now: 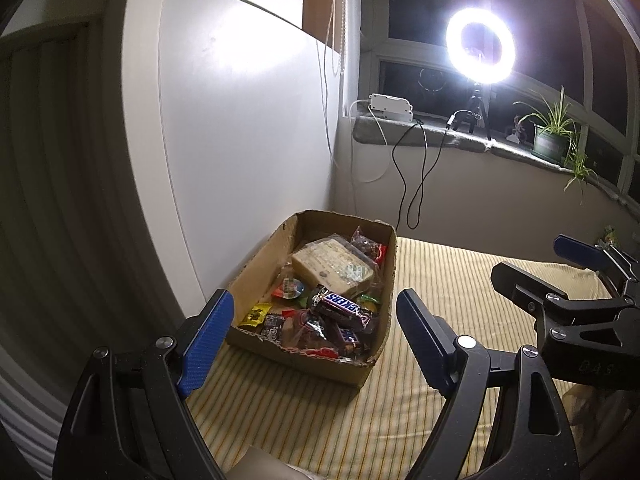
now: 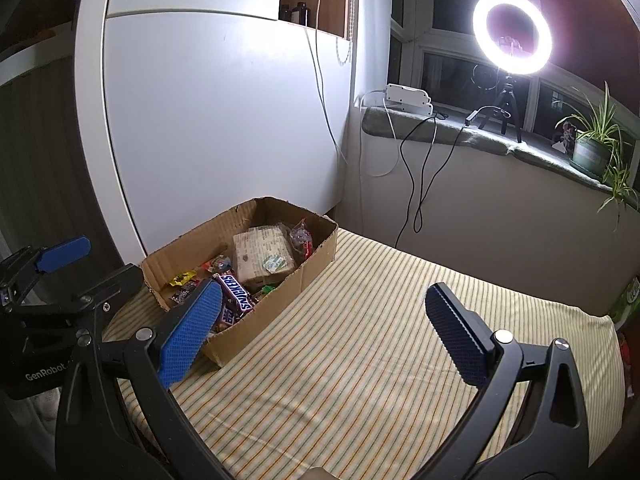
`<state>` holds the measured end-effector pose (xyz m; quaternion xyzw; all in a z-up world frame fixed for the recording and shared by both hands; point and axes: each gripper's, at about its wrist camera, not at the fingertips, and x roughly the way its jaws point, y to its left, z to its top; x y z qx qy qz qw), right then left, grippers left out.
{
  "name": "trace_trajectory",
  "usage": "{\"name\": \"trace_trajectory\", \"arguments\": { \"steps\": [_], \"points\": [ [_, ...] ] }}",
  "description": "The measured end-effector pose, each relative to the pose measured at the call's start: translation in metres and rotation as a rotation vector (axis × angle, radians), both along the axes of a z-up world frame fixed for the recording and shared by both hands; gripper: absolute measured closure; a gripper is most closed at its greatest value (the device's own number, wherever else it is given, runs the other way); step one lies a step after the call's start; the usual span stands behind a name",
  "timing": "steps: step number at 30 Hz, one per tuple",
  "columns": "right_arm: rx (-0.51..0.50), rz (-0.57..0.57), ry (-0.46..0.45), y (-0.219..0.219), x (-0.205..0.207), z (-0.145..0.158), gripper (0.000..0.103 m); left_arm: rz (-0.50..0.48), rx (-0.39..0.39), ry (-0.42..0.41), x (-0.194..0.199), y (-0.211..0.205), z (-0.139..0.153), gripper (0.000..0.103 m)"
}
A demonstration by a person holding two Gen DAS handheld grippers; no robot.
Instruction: Organize snacks
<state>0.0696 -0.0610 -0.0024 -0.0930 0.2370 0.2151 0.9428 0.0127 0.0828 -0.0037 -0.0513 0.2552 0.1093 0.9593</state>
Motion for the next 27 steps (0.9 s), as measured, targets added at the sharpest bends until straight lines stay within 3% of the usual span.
{"name": "trace_trajectory", "arguments": {
  "steps": [27],
  "points": [
    [0.004,-0.013,0.022,-0.007,0.001,-0.006,0.000,0.007,0.012,-0.009,0.000,-0.012,-0.002,0.020]
  ]
}}
